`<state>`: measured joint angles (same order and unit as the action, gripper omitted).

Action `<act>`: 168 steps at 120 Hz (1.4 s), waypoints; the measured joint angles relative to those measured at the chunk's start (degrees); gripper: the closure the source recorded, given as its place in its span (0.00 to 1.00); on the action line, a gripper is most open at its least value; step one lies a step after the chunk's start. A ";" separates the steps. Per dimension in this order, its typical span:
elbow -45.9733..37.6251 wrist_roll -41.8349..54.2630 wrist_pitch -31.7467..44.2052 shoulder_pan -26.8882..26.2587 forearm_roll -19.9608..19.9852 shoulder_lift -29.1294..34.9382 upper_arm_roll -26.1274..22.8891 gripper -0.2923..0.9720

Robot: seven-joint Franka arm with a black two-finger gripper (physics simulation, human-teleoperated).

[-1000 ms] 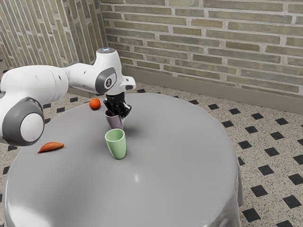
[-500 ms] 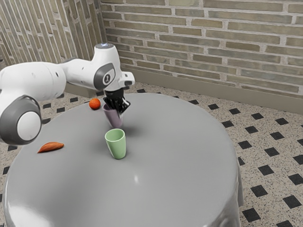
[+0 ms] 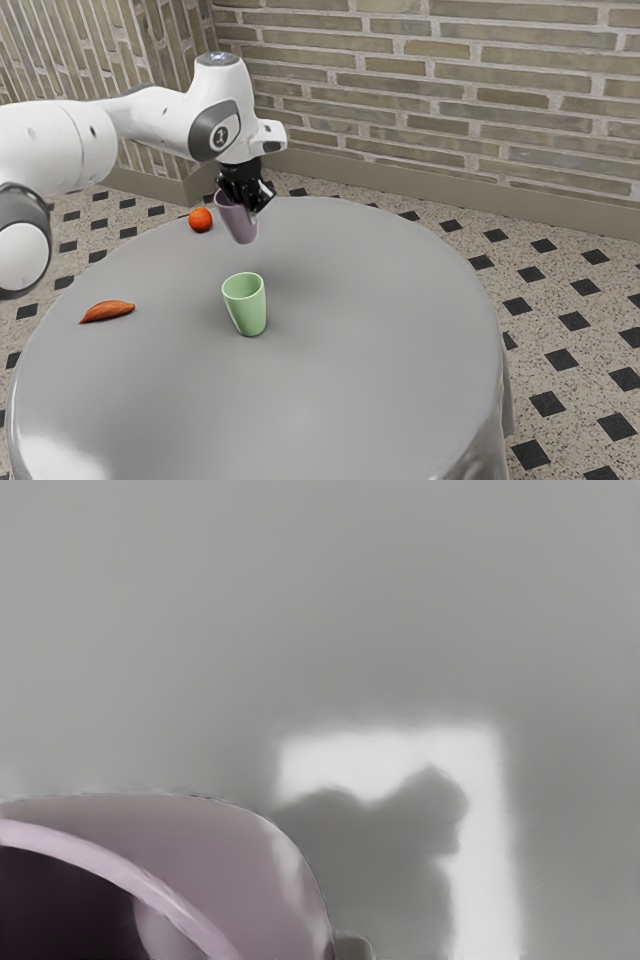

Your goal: Place the left cup onto the right cup

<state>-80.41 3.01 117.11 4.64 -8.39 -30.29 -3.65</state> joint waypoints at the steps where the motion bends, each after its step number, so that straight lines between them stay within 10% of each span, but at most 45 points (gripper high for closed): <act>1: -0.28 -0.08 -0.02 -0.05 -0.04 0.22 -0.02 0.85; 168: -21.31 -25.59 -1.96 -0.42 -5.39 15.12 -8.11 0.85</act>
<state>-101.72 -22.58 115.15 4.22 -13.78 -15.17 -11.76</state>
